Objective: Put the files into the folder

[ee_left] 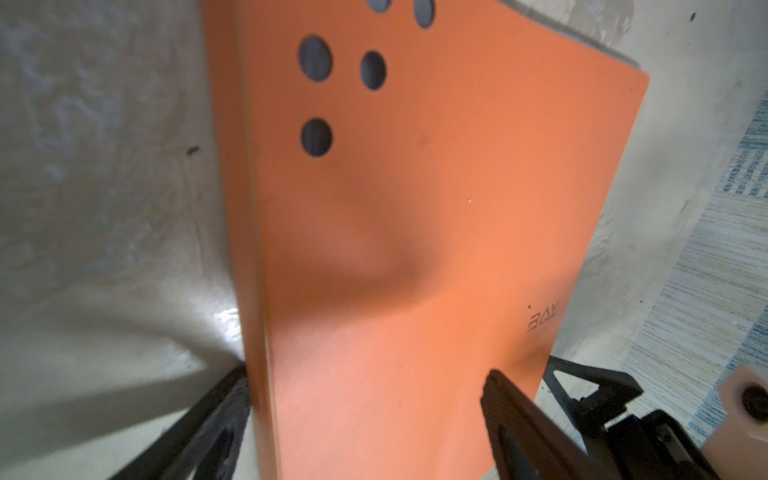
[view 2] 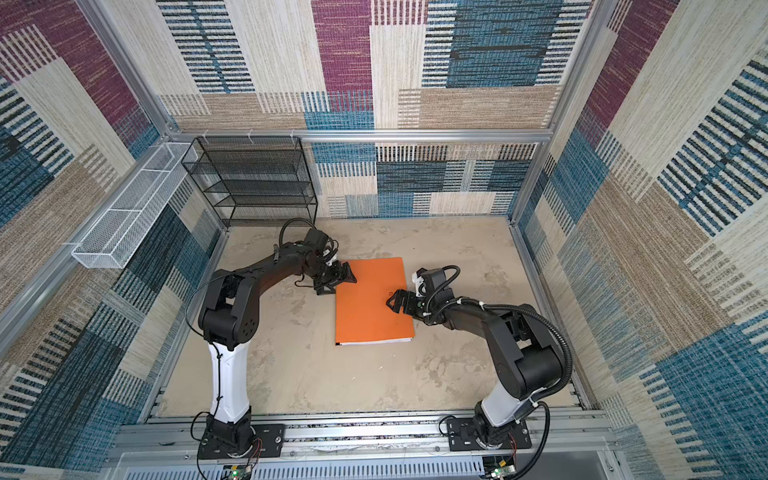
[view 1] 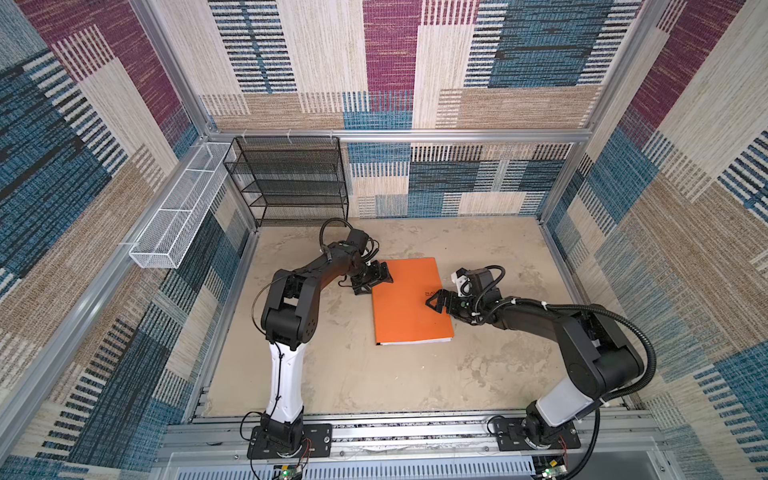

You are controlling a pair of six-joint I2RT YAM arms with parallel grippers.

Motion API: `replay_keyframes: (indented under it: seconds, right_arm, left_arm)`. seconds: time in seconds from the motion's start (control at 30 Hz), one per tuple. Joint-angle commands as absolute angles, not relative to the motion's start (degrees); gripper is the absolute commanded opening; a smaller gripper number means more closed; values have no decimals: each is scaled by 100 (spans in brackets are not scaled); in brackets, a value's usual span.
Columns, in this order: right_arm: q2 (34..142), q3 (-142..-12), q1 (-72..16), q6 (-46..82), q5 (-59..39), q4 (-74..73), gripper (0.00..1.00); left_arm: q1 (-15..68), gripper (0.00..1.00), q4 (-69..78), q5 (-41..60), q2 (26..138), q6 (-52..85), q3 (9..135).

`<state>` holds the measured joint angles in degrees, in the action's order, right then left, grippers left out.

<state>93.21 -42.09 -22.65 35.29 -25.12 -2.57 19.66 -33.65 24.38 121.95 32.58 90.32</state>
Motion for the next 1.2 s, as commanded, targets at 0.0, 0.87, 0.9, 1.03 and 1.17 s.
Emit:
replay_keyframes:
  seconds: [0.0,0.87,0.9,1.03,1.17]
  right_arm:
    - [9343,-4118,-2470,4063,-2527,38,100]
    - [8008,-5676,-1432,2907,-739,1309,100]
    - [7848,-5718,-1318,2797,-408,1327,100]
    - [7175,-5292,-883,2180,975,547,100]
    - [6735,-3924,-538,1010,1111,-1596,99]
  left_arm:
    - [1980,88,-3591,2452,12128,3194,8698]
    - [1582,99,-3514,840,8316,2701,7760]
    - [1582,99,-3319,285,7981,2685,7473]
    - [1559,99,-1700,-1828,6600,2358,5722]
    - [1494,99,506,-3648,5944,2056,3570]
